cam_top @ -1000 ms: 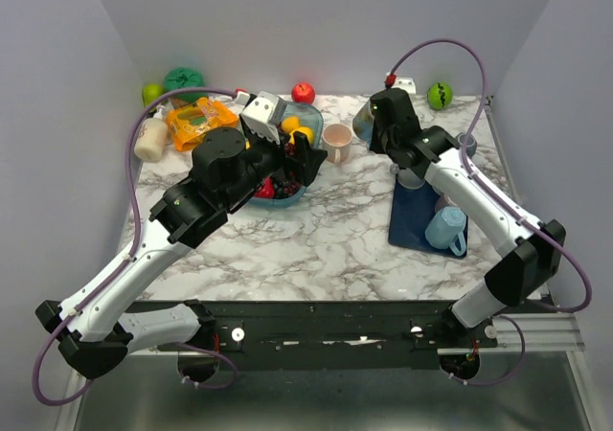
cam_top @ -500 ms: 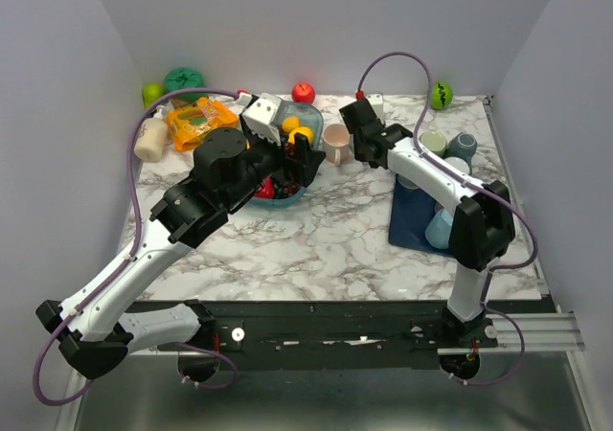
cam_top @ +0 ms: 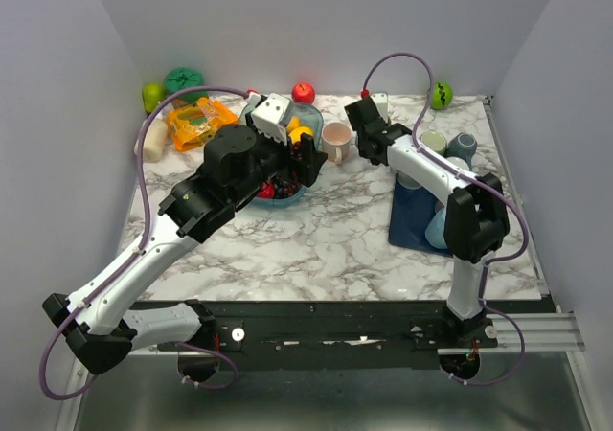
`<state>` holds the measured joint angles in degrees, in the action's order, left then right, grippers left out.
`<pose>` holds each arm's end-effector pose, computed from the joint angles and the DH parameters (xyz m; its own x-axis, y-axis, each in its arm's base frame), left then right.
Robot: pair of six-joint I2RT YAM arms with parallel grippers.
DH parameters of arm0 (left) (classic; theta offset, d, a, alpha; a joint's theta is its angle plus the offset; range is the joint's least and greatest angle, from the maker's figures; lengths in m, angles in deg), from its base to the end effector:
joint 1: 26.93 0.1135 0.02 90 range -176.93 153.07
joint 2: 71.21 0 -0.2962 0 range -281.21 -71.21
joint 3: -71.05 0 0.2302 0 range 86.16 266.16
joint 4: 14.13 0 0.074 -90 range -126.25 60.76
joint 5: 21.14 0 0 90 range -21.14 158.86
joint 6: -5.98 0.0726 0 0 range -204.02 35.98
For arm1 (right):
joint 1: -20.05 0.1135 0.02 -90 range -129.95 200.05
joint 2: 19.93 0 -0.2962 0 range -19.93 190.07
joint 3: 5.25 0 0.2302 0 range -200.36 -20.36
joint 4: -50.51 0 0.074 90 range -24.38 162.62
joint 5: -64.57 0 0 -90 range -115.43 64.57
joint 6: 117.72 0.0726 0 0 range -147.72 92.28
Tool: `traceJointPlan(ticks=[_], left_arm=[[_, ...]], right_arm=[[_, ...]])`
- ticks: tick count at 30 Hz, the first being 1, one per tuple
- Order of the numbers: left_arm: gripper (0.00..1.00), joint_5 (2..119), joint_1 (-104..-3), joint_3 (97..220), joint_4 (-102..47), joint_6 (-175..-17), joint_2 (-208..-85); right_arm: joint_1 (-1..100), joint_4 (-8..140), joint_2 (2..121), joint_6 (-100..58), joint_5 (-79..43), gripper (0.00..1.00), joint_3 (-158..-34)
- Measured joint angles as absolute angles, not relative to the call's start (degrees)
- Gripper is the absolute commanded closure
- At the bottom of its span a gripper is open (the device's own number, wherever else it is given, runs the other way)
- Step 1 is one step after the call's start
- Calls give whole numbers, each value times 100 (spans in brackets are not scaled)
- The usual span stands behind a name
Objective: Turn the mug right side up
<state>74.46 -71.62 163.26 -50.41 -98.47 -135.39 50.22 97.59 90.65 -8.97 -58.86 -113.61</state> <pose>0.1748 -0.1630 0.4673 -0.2563 -0.0958 -0.9618 0.5858 0.7761 -0.2334 0.4022 0.1875 0.2798 -0.6556 -0.0708 -0.7517 0.1076 0.9767 -0.1859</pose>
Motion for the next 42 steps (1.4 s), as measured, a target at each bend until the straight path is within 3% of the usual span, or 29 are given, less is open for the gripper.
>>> traceJointPlan(ticks=[10, 15, 16, 19, 25, 32, 42], left_arm=[[1, 7435, -7151, 16365, -5181, -9841, -13834], [1, 7418, -7125, 16444, -5212, -9841, -13884], [1, 7414, -7125, 16448, -5212, -9841, -13889], [1, 7405, -7118, 16455, -5212, -9841, -13906], [1, 7370, -7114, 16549, -5225, -9837, -14037], [1, 7219, -7112, 16588, -5245, -9810, -14195], [1, 6638, -7087, 16577, -5120, -9817, -14378]], right_arm=[[4812, 9496, 9684, -917, -5716, 99, -11342], [4788, 9466, 9824, -913, -5611, 79, -11309], [4784, 9455, 9826, -908, -5591, 69, -11309], [4784, 9455, 9826, -873, -5554, 52, -11309], [4773, 9446, 9806, -707, -5366, 30, -11366], [4773, 9715, 9277, -502, -5051, 18, -11357], [4432, 10100, 6637, -233, -4938, 14, -10098]])
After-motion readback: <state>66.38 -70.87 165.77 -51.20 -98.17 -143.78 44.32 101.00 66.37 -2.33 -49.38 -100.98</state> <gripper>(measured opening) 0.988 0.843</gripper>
